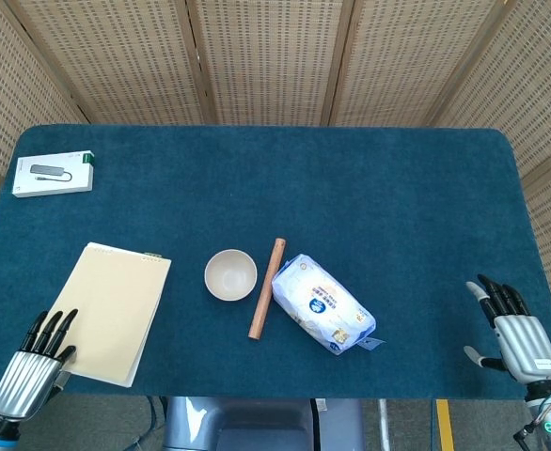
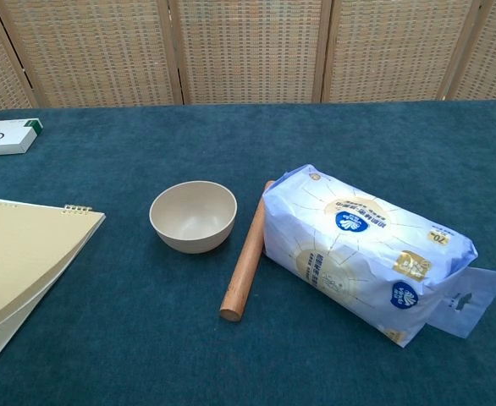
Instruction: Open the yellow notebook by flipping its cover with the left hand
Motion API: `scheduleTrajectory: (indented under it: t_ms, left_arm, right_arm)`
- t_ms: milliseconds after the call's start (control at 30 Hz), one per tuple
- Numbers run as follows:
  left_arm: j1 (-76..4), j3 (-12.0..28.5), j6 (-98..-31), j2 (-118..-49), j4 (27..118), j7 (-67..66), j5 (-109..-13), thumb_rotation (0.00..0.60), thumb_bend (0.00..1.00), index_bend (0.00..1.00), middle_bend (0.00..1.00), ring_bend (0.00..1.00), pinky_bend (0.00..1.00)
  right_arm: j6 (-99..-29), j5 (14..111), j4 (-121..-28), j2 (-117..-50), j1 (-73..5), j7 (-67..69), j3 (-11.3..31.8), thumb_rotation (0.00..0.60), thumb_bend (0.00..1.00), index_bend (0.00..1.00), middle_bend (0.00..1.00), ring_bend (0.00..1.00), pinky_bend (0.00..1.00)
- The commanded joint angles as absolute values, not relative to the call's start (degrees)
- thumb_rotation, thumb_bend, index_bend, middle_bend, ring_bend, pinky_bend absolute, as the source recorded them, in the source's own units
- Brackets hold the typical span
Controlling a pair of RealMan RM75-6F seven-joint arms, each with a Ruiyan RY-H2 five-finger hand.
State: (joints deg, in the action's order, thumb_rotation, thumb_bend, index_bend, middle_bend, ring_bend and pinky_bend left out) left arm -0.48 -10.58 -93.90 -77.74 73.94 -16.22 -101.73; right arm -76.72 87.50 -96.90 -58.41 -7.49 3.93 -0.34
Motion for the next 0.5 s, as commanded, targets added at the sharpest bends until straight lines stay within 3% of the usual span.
scheduleTrajectory:
  t_ms: [33,500]
  left_arm:
    - [0.21,-11.04,-94.3,-77.15,74.18,-15.96,-102.0,0.6,0.44,0.78,0.0,0.0,0.0]
    - [3.29,-13.1,-95.16,-75.52,74.58,-15.64,-103.55,0.6,0.44,0.79,0.0,0.0,0.0]
  right_arm:
    - [-76.79,87.49,-96.9,-58.42,-7.46,3.92,-0.32,0.6,0.23,0.02,0.0,0.0,0.03]
    - [-76.8,87.51,-96.85,-58.44,-7.46,3.87,-0.32,0.6,0.23,0.02,0.0,0.0,0.03]
